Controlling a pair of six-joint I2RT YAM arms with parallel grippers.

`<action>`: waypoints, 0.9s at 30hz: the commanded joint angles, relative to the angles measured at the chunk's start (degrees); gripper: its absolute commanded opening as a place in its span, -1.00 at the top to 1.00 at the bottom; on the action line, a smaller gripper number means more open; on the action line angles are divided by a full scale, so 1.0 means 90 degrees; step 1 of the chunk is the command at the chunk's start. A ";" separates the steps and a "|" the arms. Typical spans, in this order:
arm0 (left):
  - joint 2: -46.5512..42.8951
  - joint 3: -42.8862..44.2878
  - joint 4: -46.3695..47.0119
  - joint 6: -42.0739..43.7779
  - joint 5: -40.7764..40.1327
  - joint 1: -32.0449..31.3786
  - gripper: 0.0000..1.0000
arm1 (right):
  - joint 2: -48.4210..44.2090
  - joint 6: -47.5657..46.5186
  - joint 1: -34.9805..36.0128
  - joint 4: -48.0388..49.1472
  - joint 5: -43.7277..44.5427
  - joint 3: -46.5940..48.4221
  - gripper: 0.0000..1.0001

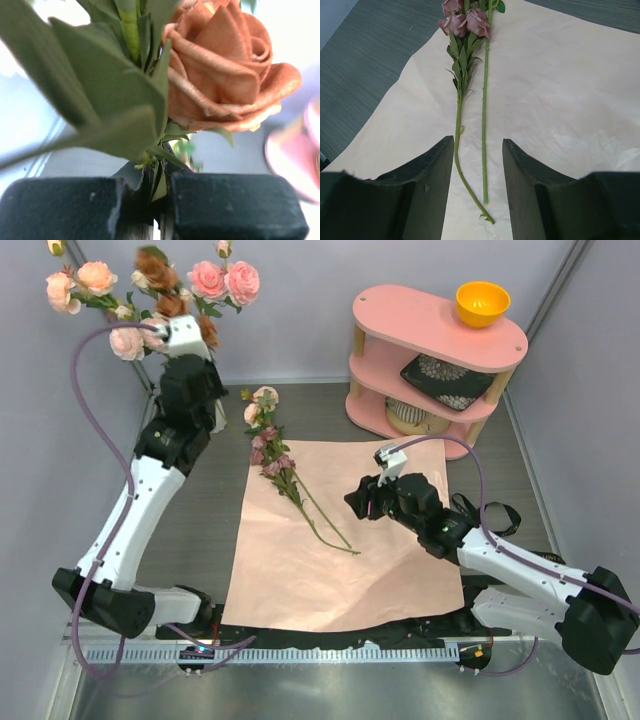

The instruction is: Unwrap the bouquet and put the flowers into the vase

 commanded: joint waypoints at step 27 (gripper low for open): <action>0.2984 0.3620 0.2310 0.1500 -0.0307 0.1618 0.99 | -0.0306 -0.0147 0.0015 -0.0271 0.0481 0.0146 0.00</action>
